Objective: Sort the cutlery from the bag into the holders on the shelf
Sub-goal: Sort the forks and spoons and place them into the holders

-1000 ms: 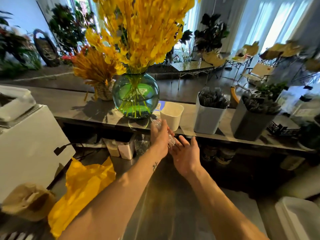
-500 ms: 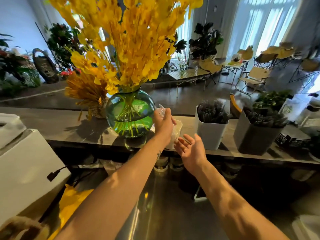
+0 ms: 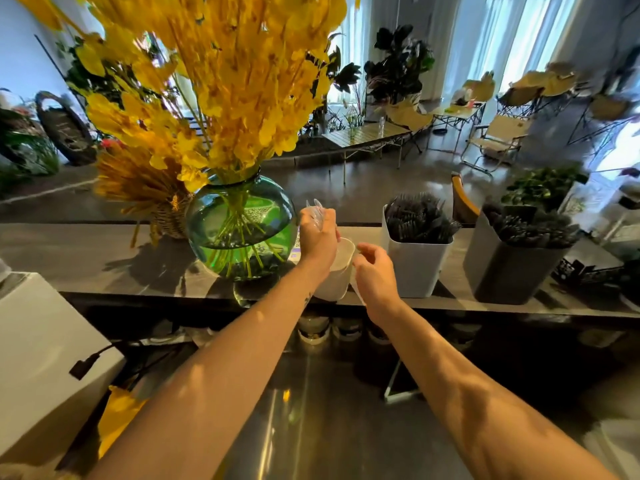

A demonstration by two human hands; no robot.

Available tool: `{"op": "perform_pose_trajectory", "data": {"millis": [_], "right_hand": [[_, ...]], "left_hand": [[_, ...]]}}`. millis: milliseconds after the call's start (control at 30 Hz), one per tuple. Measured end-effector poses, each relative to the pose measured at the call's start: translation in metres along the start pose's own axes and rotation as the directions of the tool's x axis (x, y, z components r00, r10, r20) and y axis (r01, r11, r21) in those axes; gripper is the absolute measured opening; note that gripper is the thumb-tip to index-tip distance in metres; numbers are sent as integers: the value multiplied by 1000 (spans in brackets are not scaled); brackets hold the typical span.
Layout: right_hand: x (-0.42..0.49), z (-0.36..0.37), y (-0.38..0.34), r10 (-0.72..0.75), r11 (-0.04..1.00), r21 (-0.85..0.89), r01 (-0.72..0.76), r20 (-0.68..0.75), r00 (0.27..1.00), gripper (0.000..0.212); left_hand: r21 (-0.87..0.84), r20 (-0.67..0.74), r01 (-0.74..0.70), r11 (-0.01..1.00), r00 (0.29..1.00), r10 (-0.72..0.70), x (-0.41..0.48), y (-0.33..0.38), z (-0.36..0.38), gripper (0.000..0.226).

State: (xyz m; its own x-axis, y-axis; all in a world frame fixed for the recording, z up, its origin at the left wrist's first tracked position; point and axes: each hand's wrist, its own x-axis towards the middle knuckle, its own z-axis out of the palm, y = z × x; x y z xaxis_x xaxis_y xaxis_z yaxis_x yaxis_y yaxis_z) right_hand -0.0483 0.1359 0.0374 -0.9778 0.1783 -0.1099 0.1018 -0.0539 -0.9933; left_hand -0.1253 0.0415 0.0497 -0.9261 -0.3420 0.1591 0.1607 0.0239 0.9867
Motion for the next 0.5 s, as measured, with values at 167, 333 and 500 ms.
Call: {"op": "perform_pose_trajectory", "data": {"millis": [167, 333, 500], "right_hand": [[2, 7, -5, -131, 967, -211, 141, 62, 989, 53], [6, 10, -8, -152, 943, -270, 195, 172, 973, 58], [7, 12, -7, -137, 933, -309, 186, 176, 975, 63]], "left_hand": [[-32, 11, 35, 999, 999, -35, 3, -4, 2, 11], [-53, 59, 127, 990, 991, -124, 2, -2, -1, 26], [37, 60, 114, 993, 991, -116, 5, 5, -11, 31]]}}
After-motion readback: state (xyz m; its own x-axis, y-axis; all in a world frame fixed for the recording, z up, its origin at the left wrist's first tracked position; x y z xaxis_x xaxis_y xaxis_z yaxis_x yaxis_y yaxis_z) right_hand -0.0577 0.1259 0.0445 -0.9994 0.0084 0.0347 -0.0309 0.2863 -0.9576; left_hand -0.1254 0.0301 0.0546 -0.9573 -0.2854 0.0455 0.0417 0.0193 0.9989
